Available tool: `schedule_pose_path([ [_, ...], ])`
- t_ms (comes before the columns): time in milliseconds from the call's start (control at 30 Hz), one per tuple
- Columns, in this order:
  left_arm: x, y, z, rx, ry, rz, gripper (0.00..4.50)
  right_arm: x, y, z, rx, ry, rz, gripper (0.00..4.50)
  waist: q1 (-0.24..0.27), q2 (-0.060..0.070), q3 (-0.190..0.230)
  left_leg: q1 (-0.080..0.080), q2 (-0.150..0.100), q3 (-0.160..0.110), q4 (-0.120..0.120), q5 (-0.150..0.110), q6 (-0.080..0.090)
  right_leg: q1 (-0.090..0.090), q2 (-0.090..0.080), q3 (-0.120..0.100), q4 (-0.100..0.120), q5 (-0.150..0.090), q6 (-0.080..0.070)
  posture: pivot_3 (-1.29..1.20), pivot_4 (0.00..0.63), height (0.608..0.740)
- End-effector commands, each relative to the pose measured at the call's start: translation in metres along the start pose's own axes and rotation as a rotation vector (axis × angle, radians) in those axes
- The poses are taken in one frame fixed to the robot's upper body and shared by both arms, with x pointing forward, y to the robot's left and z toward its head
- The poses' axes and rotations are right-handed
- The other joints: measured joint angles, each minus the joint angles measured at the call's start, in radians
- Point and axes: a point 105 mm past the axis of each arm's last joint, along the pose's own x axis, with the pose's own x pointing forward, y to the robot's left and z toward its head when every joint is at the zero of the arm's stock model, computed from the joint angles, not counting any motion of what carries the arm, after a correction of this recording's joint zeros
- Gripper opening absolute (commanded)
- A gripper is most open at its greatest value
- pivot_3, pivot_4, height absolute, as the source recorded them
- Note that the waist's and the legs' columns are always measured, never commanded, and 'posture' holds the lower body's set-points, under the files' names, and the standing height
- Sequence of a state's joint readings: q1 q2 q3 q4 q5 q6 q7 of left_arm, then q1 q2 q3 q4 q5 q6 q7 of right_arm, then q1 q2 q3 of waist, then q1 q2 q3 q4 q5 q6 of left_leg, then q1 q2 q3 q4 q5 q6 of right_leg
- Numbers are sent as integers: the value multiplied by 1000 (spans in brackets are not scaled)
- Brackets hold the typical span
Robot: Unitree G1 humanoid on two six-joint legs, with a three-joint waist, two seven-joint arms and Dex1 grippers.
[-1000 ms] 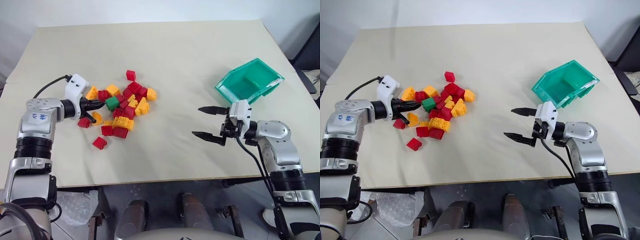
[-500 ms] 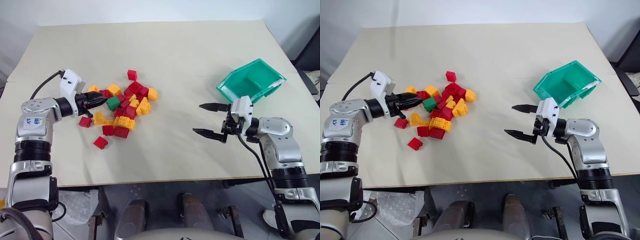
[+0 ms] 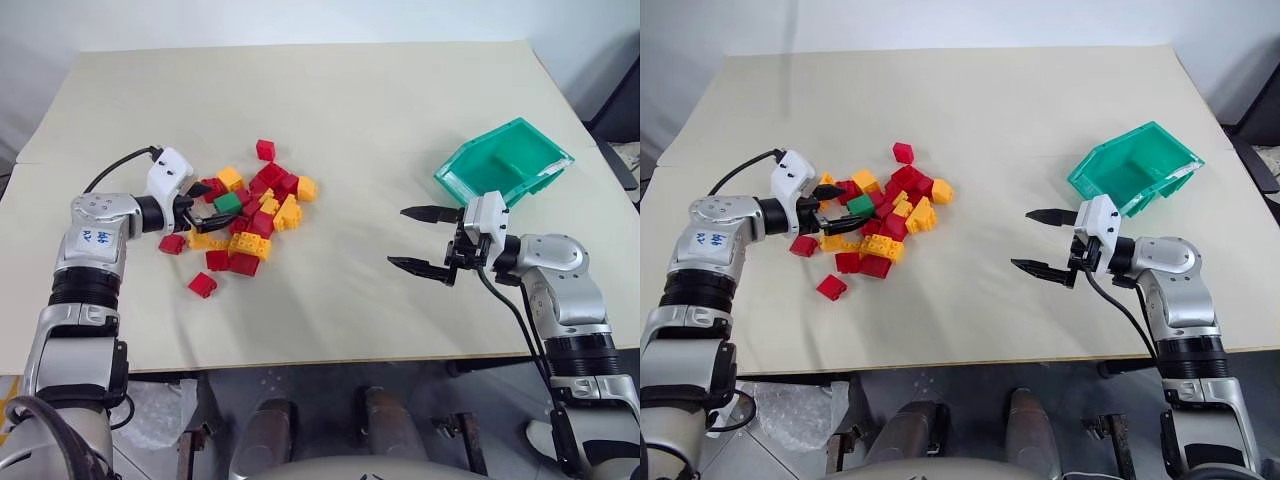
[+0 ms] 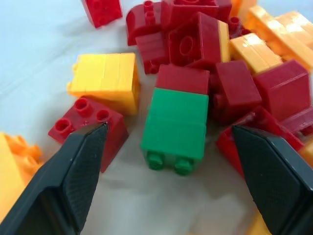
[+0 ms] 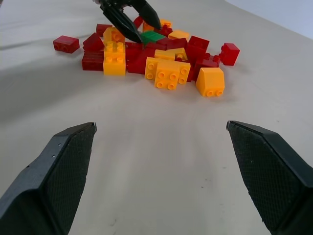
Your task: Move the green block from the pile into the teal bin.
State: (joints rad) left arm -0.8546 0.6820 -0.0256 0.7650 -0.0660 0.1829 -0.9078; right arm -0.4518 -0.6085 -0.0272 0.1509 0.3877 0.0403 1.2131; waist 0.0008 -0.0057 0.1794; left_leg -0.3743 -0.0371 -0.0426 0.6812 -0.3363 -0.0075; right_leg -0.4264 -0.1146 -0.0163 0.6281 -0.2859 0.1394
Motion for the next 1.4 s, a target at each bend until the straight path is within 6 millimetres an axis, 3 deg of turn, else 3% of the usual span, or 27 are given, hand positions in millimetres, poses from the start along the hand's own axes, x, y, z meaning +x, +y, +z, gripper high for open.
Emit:
schedule_pose_path([
  [33,5,1,-9,4,47,8,4299,-6,-5,10,-38,-25,-26,4500,1,0,0,0,0,0,0,0,0,0,0,0,0,0,0,0,150,740],
  [167,7,3,-13,4,72,8,4299,-7,-5,11,-39,-26,-34,4500,2,0,0,0,-1,0,1,1,1,0,0,0,0,0,0,0,150,740],
  [200,7,3,-12,4,66,11,4118,-7,-5,11,-38,-25,-37,4500,2,0,0,1,-1,0,1,1,1,0,-1,1,0,0,0,0,150,740],
  [533,8,4,-13,13,94,3,1474,-6,-7,11,-42,-23,-40,4500,1,0,0,1,-1,0,1,1,1,1,-1,1,1,1,1,0,150,740],
  [800,3,0,8,-3,-23,-66,1474,-6,-7,11,-44,-24,-42,4500,0,0,0,1,-1,0,1,1,1,1,-1,1,1,1,1,0,150,740],
  [1000,-21,-6,57,3,-221,-175,1474,-9,-8,12,-47,-21,-52,4500,-3,-1,1,-3,-1,-1,1,0,2,-2,-1,0,0,1,2,0,150,740],
  [1167,-28,-15,74,42,-276,-212,1474,-11,-10,13,-50,-22,-63,4500,-3,-1,1,-3,0,-1,0,0,2,-2,-1,0,-1,1,2,0,150,740],
  [1267,-17,-44,108,108,-356,-332,1474,-17,-16,16,-58,-19,-97,4500,1,-1,1,-3,0,0,1,0,2,-1,-1,0,-1,1,2,0,150,740],
  [1400,5,-69,119,138,-377,-398,1474,-26,-23,17,-67,-13,-157,4500,6,-1,1,-3,-1,-1,1,0,2,0,-1,1,-2,2,3,0,150,740],
])
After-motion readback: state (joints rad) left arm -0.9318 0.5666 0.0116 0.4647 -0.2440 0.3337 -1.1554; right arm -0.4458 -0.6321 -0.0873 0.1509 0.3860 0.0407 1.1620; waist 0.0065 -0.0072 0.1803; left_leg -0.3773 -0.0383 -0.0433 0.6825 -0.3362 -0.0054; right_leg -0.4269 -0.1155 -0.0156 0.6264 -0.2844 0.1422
